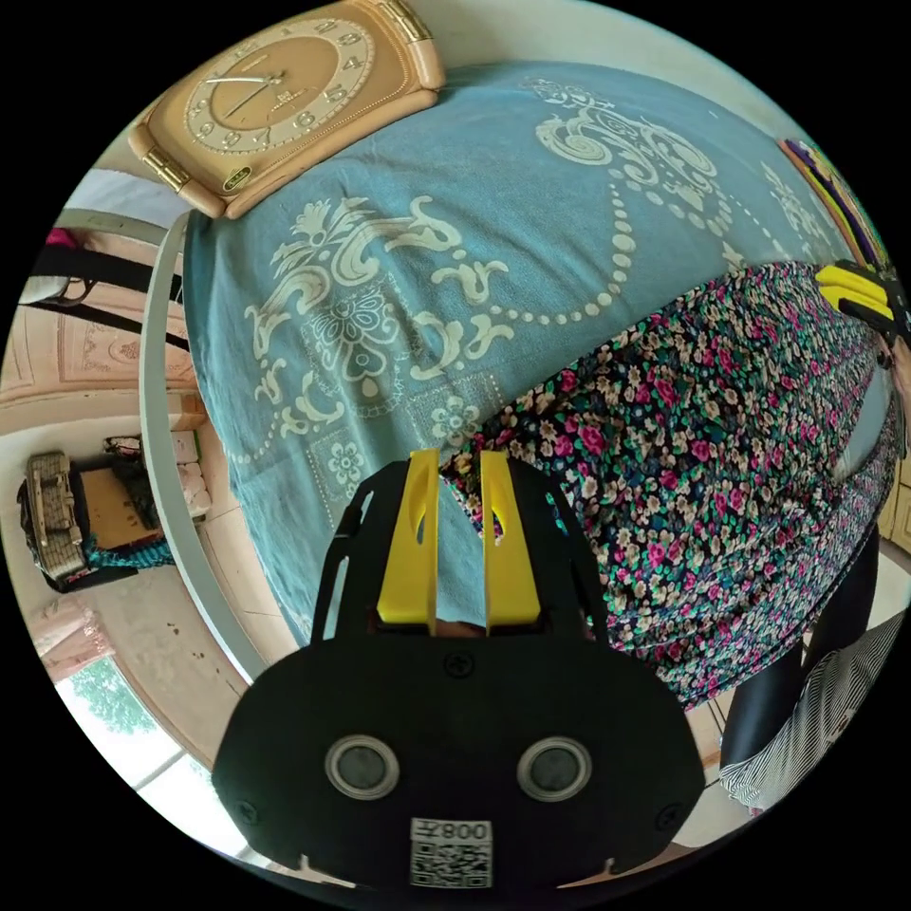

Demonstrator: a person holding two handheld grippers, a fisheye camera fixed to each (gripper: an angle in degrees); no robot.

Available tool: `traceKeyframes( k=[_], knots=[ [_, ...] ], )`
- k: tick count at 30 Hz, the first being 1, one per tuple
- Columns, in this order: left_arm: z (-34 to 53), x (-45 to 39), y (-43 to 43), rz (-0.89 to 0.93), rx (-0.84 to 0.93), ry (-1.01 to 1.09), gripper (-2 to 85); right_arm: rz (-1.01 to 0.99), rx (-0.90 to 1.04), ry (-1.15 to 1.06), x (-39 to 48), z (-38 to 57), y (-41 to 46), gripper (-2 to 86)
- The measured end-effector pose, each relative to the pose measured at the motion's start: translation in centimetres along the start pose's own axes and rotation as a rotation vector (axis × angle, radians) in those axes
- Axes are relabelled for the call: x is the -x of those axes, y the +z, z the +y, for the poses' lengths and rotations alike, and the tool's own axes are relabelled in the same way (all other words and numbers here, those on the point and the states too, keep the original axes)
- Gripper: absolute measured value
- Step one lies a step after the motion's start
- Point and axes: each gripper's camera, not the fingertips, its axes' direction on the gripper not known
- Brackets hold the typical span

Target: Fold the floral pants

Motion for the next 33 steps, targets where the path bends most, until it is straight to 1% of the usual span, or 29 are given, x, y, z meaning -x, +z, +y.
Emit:
traceKeyframes(
  k=[6,14,18,21,26,29,33],
  knots=[
    [-1.1,-2.8,-1.4,-0.040,0.000,0.080,7.4,0.067,0.011,-0.058,1.8,-2.8,0.2,6.6],
    [-1.5,-4.5,-2.5,0.013,-0.001,0.084,7.5,0.134,0.120,-0.137,4.1,-5.0,2.7,7.1],
    [-1.4,-5.1,-2.9,0.058,0.005,0.088,6.6,0.126,0.111,-0.137,5.3,-5.2,2.9,6.3],
    [-0.9,-5.4,-3.3,0.095,0.008,0.062,4.8,0.112,0.108,-0.130,5.9,-5.3,2.9,5.2],
    [1.3,-6.6,-5.1,0.049,-0.031,-0.003,2.7,0.134,0.130,-0.106,7.3,-5.4,2.9,1.3],
    [3.3,-7.2,-6.8,0.021,-0.071,-0.027,2.4,0.153,0.142,-0.110,8.5,-5.1,2.5,0.5],
    [6.2,-7.6,-9.2,0.014,-0.126,-0.071,2.3,0.142,0.099,-0.084,9.7,-4.0,0.2,0.3]
  ],
)
